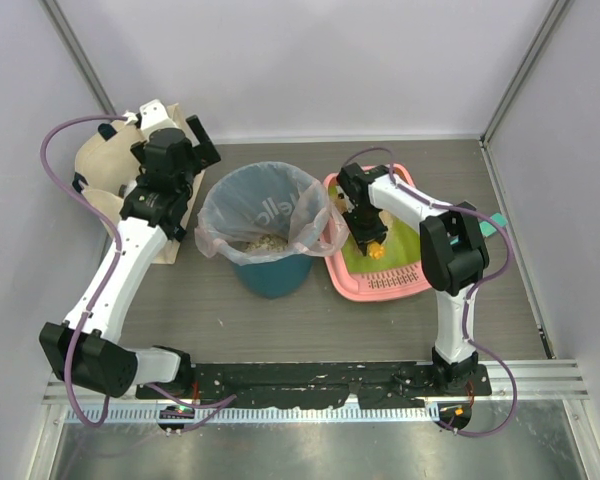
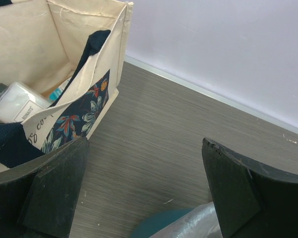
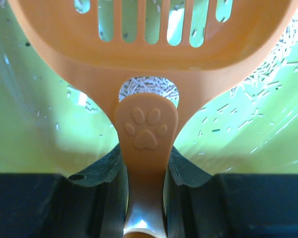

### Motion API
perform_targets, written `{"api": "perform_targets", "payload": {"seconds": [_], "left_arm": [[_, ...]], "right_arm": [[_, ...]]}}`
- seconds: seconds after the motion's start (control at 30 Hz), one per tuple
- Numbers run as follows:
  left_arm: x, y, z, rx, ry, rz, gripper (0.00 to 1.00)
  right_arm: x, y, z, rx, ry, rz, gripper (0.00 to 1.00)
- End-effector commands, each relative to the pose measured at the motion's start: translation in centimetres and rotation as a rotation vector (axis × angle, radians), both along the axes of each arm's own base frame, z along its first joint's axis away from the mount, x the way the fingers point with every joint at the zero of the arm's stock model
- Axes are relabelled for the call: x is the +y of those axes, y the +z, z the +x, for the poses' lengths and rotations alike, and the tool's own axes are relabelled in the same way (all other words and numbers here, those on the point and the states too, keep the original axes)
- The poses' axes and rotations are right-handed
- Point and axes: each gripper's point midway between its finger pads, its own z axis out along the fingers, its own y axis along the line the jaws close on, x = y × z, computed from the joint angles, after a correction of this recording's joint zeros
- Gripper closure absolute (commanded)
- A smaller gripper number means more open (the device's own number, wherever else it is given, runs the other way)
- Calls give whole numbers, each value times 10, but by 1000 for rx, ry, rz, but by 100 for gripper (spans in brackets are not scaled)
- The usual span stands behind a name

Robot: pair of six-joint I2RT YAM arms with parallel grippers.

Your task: Clean the litter box

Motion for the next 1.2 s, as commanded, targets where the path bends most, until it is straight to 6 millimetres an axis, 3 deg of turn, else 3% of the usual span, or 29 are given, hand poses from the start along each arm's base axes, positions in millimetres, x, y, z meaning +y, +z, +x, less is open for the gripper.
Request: {"api": "perform_targets", "payload": {"seconds": [0.0, 0.7, 1.17], "left_arm": [[9, 16, -11, -46, 32, -5, 0], [10, 6, -23, -22, 24, -10, 0], [9, -3, -27, 0, 11, -10, 0]], "right_arm": [[3, 4, 34, -184, -14, 11, 99], [-1, -1, 66, -436, -75, 32, 99], [2, 7, 59, -567, -79, 138, 99]]}}
